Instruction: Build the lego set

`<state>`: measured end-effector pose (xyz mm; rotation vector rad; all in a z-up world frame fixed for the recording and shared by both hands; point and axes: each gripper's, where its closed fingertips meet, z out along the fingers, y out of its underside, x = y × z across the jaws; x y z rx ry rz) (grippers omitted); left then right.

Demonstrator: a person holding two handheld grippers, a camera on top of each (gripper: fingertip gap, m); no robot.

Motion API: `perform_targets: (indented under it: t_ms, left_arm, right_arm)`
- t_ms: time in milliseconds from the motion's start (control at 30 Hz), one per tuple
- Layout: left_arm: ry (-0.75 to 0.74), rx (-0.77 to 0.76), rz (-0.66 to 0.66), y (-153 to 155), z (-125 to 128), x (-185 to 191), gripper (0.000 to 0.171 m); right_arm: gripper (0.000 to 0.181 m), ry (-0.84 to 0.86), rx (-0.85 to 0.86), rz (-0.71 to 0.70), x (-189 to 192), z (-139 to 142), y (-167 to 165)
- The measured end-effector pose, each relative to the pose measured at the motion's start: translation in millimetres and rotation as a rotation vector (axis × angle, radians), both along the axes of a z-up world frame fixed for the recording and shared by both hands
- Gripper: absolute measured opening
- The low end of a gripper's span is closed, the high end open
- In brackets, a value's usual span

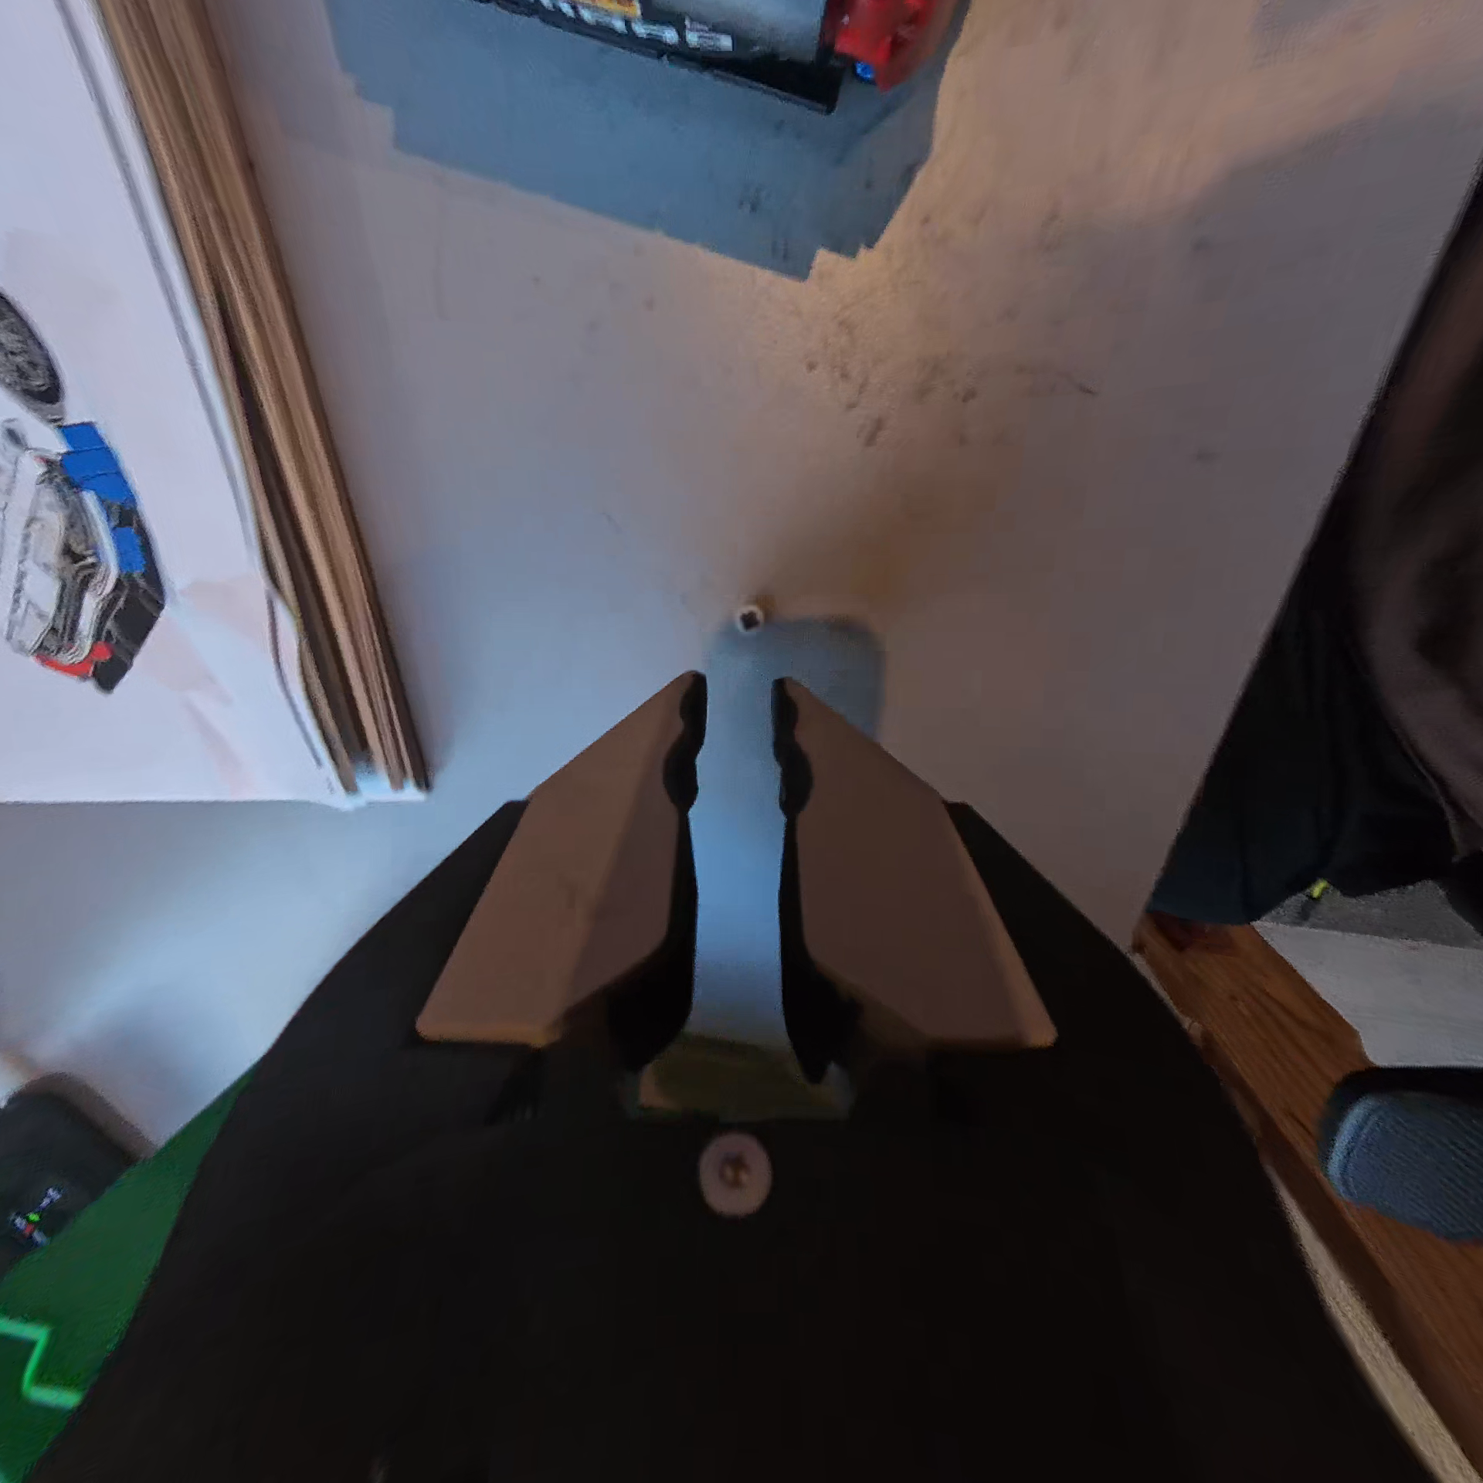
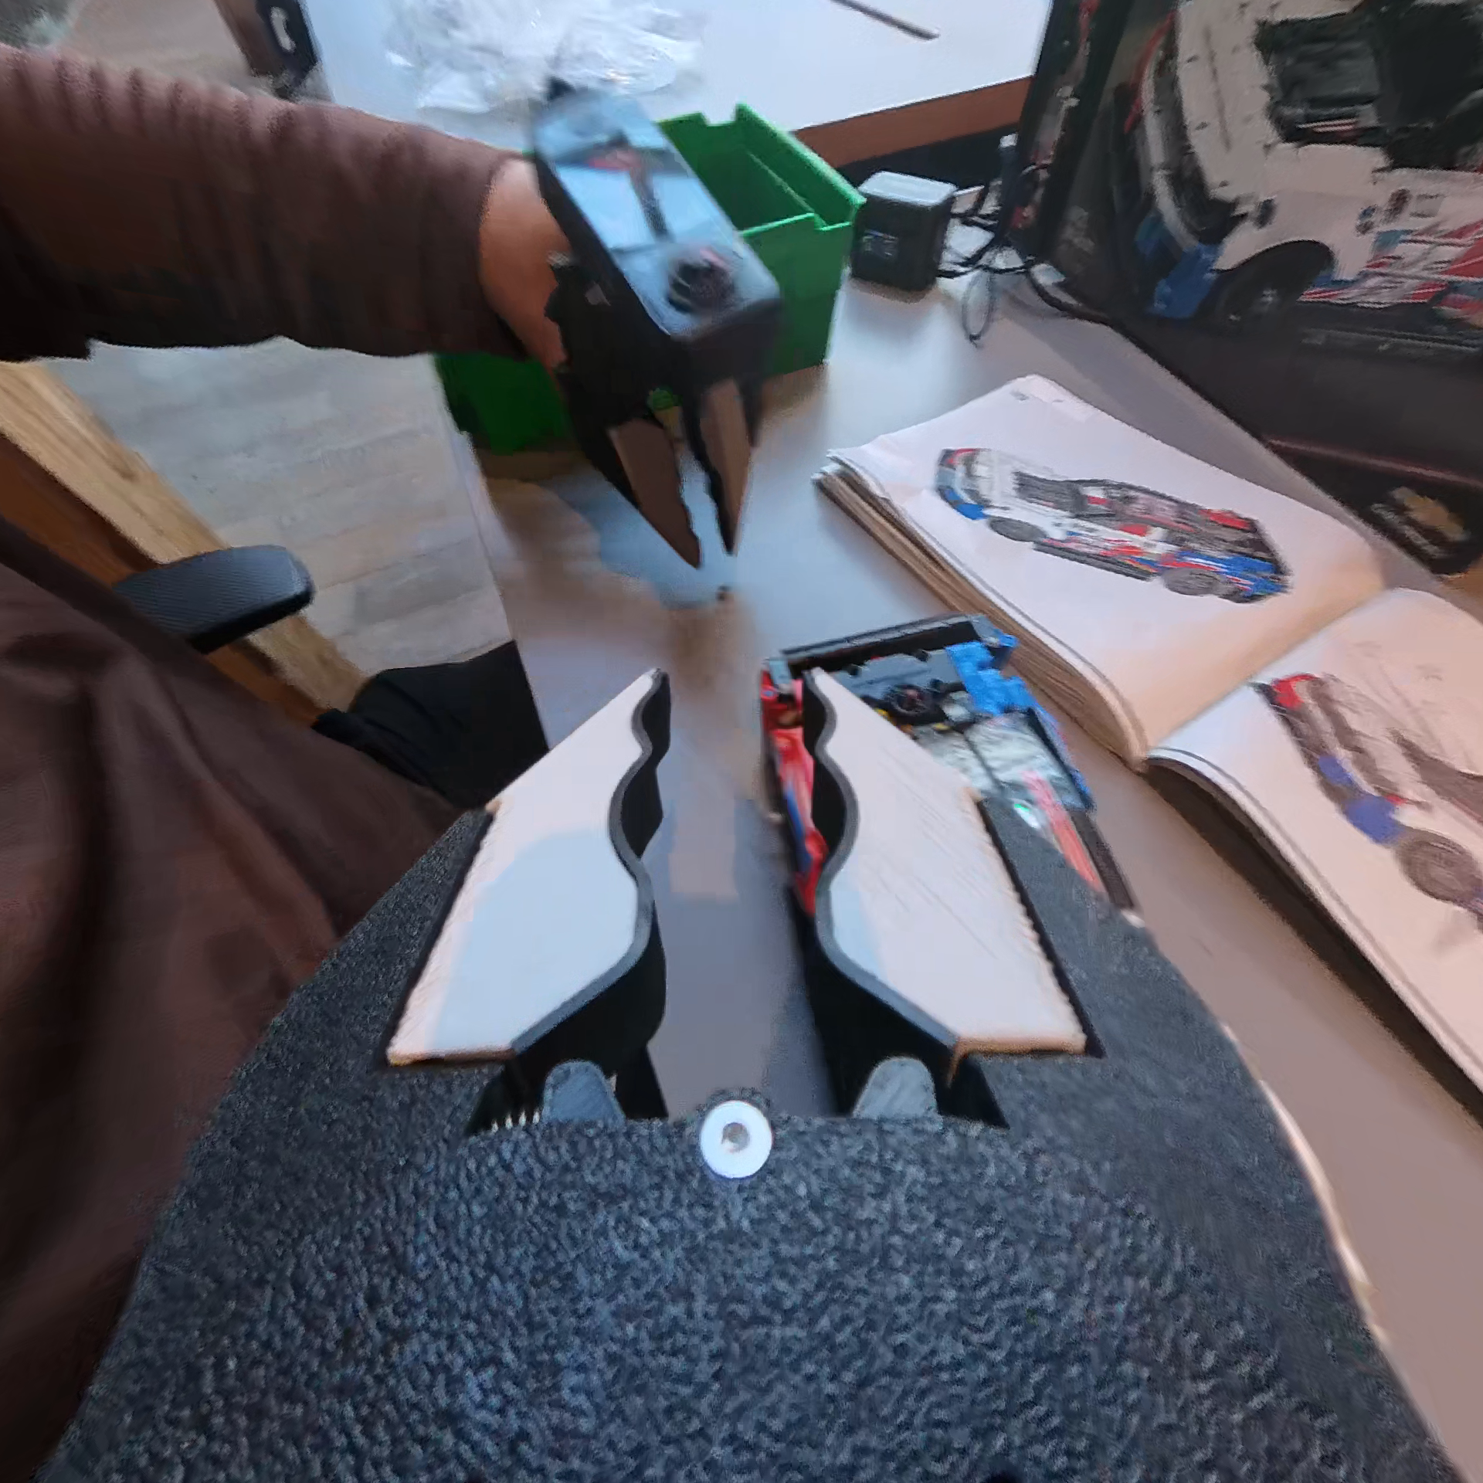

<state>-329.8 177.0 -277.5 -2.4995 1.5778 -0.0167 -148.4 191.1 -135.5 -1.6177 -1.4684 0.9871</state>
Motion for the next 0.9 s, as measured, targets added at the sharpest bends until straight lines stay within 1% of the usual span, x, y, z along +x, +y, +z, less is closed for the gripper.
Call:
perform_targets:
  t_ms: [33,133,200,267,333,367,400,467,500,533,600,633,700,733,800,833,867,900]
  left_arm:
    - [-0.024,0.016,0.009,-2,10,1,0.012]
    - [-0.066,0.083,0.080,-11,50,-11,0.016]
    - [-0.077,0.145,0.146,-19,79,-28,0.020]
    - [-0.066,0.213,0.228,-29,104,-55,0.021]
    - [-0.017,0.258,0.318,-43,116,-90,0.023]
    - [0.010,0.266,0.365,-52,119,-109,0.024]
    - [0.034,0.277,0.416,-59,120,-126,0.022]
    - [0.045,0.274,0.508,-74,118,-153,0.021]
    - [0.027,0.272,0.541,-79,117,-160,0.021]
    - [0.006,0.274,0.566,-82,116,-164,0.021]
    - [-0.004,0.279,0.606,-86,112,-170,0.020]
    - [0.005,0.280,0.618,-87,109,-173,0.020]
    - [0.012,0.281,0.628,-88,103,-172,0.019]
    - [0.006,0.275,0.626,-90,101,-169,0.019]
    - [0.000,0.272,0.620,-92,97,-164,0.019]
    - [-0.001,0.273,0.617,-94,96,-162,0.019]
    - [-0.005,0.273,0.613,-96,95,-160,0.018]
    - [-0.009,0.270,0.608,-98,93,-158,0.018]
  right_arm:
    - [0.028,0.001,0.026,-0.034,9,4,8]
    - [0.028,0.038,0.045,-0.143,38,19,35]
    - [0.028,0.061,0.065,-0.233,61,30,54]
    - [0.027,0.065,0.104,-0.314,88,37,68]
    - [0.026,0.035,0.129,-0.390,117,33,83]
    - [0.027,0.010,0.124,-0.428,132,27,90]
    - [0.033,-0.010,0.115,-0.453,144,21,94]
    - [0.037,-0.042,0.102,-0.461,157,8,96]
    - [0.037,-0.049,0.096,-0.447,154,3,94]
    - [0.038,-0.053,0.086,-0.410,143,-3,88]
    - [0.041,-0.101,0.088,-0.306,108,-19,72]
    - [0.041,-0.143,0.124,-0.276,90,-28,70]
    - [0.044,-0.196,0.192,-0.216,52,-41,67]
    - [0.044,-0.202,0.199,-0.174,34,-44,63]
    - [0.044,-0.265,0.203,-0.114,11,-57,62]
    - [0.039,-0.331,0.242,-0.114,10,-66,68]
    - [0.029,-0.400,0.295,-0.113,13,-75,73]
    - [0.022,-0.414,0.312,-0.086,14,-79,71]
